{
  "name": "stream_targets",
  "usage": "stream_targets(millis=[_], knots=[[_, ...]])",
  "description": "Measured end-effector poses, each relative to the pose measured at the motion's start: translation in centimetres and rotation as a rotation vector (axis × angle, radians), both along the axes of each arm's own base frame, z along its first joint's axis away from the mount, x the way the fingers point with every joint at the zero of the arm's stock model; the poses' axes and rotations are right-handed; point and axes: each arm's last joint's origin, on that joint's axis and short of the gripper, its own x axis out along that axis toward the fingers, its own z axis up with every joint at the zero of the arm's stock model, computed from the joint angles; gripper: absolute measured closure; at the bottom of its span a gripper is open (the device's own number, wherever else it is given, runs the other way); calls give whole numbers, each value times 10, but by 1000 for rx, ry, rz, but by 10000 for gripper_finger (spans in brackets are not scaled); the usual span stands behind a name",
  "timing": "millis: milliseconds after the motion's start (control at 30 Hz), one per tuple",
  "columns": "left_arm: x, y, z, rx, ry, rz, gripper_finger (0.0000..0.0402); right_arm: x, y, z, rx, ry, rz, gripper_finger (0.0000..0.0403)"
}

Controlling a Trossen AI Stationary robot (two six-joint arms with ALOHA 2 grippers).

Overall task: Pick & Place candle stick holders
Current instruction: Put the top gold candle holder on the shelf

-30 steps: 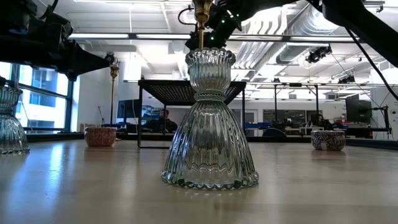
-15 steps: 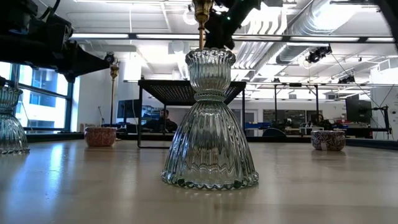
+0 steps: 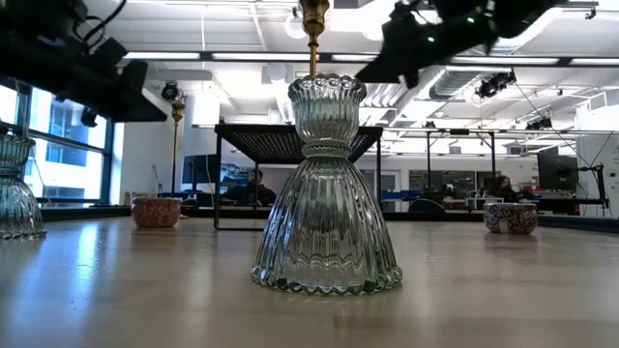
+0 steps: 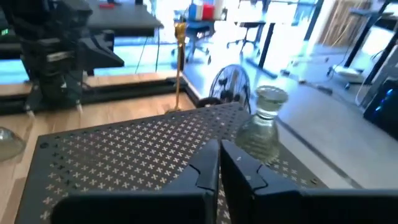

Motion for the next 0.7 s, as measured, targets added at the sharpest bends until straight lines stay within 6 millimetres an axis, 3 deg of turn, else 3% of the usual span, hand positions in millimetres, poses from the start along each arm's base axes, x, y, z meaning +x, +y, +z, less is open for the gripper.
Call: stream_targets(millis=[300,700], knots=[[-6,52,16,-152,41,128,386,-24,11,-20,-23,-56,10,401],[-2,107,8,-152,-6,237,200,-24,11,-21,-43,-52,33,401]])
